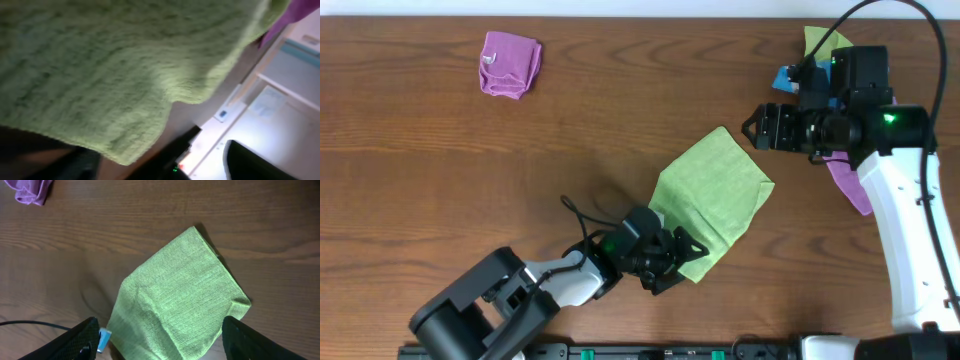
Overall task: Fold the cloth
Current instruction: 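Grasp the left corner with the left gripper, right gripper grasps right corner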
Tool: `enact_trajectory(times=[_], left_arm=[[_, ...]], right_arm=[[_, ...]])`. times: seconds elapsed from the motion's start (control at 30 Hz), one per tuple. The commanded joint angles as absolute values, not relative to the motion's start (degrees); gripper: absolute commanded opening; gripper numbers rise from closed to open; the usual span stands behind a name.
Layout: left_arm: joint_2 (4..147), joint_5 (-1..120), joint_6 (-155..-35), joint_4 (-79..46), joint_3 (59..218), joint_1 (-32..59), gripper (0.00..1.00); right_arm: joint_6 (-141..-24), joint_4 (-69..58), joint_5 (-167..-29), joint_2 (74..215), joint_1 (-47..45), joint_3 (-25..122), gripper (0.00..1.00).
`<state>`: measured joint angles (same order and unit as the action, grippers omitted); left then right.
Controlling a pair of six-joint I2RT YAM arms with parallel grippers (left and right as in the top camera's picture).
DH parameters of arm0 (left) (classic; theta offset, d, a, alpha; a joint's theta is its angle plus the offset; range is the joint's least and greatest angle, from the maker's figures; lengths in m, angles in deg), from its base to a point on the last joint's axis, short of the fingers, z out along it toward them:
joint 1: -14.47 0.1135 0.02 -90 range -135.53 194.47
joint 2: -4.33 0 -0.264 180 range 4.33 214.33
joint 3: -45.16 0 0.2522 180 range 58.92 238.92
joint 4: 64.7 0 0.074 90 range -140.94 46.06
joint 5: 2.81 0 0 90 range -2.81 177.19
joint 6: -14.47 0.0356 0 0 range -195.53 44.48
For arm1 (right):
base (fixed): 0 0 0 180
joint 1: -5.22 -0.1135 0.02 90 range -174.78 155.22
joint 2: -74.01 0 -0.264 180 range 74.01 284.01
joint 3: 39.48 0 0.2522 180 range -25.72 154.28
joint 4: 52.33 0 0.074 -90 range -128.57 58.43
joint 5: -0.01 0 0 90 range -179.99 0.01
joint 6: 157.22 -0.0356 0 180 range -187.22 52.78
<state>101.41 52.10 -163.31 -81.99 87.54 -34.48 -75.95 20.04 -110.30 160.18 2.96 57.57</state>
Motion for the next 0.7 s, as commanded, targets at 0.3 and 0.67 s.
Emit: enact_trajectory(times=[0.3, 0.67], left_arm=[[104.45, 55.03, -163.1, -80.77, 86.82, -34.74, 0.32], [104.45, 54.48, -160.34, -80.77, 86.82, -33.56, 0.06]], right_arm=[[-76.61, 19.93, -111.46, 159.39, 3.26, 58.03, 0.8], [-76.61, 20.85, -111.46, 159.39, 3.26, 58.03, 0.8]])
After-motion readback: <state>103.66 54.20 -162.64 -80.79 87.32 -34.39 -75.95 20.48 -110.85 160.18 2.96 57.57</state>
